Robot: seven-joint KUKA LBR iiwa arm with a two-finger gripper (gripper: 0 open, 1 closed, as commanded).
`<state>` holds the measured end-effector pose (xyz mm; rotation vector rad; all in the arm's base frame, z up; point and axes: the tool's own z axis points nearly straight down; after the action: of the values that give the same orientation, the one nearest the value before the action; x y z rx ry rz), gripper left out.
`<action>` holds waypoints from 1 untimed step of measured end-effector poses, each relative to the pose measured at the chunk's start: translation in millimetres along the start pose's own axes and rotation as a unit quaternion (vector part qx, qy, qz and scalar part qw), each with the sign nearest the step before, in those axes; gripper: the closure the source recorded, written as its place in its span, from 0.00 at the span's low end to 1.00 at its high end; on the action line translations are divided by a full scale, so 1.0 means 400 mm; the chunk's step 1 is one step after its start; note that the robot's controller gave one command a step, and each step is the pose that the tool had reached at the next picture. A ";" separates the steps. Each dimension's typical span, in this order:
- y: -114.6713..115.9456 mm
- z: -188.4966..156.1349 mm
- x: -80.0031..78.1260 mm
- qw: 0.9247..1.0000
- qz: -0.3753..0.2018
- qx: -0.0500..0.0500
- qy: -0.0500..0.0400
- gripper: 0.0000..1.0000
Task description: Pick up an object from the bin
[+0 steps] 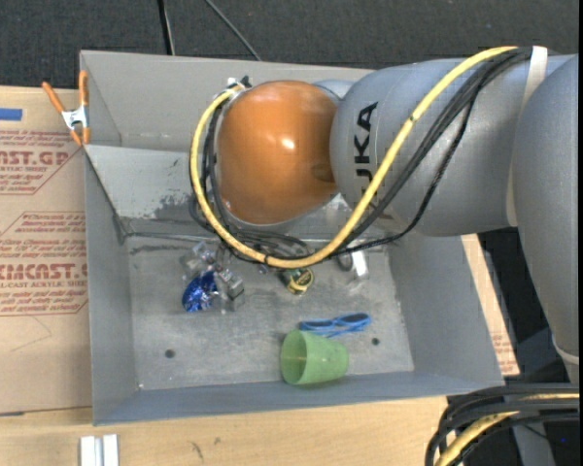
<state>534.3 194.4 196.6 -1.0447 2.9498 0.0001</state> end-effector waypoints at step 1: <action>-0.012 -0.164 0.027 0.980 -0.198 -0.001 0.002 1.00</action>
Offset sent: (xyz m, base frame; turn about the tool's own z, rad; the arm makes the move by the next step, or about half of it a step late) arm -0.0075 -0.0117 0.0632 -0.3984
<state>528.2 183.5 261.9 -1.6105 2.6876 -0.0016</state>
